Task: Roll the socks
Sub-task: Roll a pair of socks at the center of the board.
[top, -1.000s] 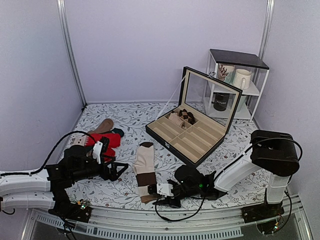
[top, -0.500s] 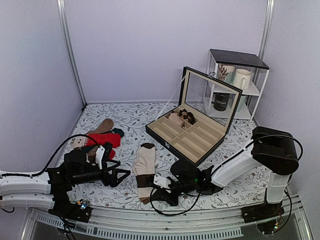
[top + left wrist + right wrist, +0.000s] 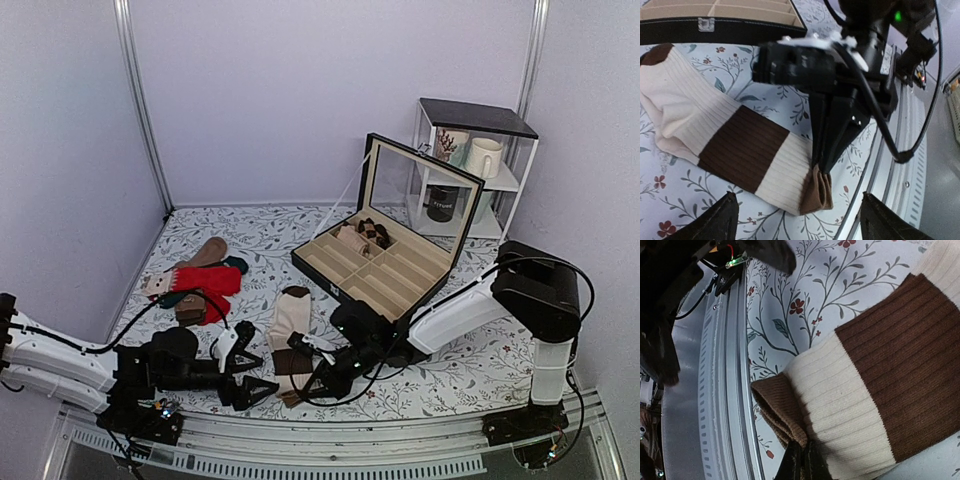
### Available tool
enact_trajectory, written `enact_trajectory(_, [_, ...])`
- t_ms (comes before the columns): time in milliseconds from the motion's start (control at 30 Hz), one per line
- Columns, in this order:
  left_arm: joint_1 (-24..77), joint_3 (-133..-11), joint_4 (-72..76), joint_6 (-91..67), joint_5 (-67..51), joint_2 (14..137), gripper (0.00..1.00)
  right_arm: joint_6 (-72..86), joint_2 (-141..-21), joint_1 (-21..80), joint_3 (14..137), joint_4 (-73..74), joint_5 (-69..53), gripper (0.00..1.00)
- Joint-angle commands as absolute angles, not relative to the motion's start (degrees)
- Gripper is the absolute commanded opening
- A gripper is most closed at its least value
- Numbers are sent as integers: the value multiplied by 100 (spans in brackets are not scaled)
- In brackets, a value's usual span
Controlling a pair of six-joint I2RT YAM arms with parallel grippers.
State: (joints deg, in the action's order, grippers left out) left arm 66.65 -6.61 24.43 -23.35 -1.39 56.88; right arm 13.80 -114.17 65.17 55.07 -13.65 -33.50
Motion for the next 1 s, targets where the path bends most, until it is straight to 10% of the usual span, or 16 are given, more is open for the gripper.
enact_trajectory(0, [7270, -938, 2962, -2177, 271, 6314, 84, 1802, -11778, 6472, 5443, -468, -3311, 0])
enact_trajectory(367, [7761, -1309, 3261, -2240, 809, 7793, 86, 1821, -11739, 6450, 5444, -414, -3240, 0])
enact_trajectory(967, [8112, -1453, 3810, -2015, 645, 8704, 42, 2021, -11769, 6431, 5475, -299, -3387, 0])
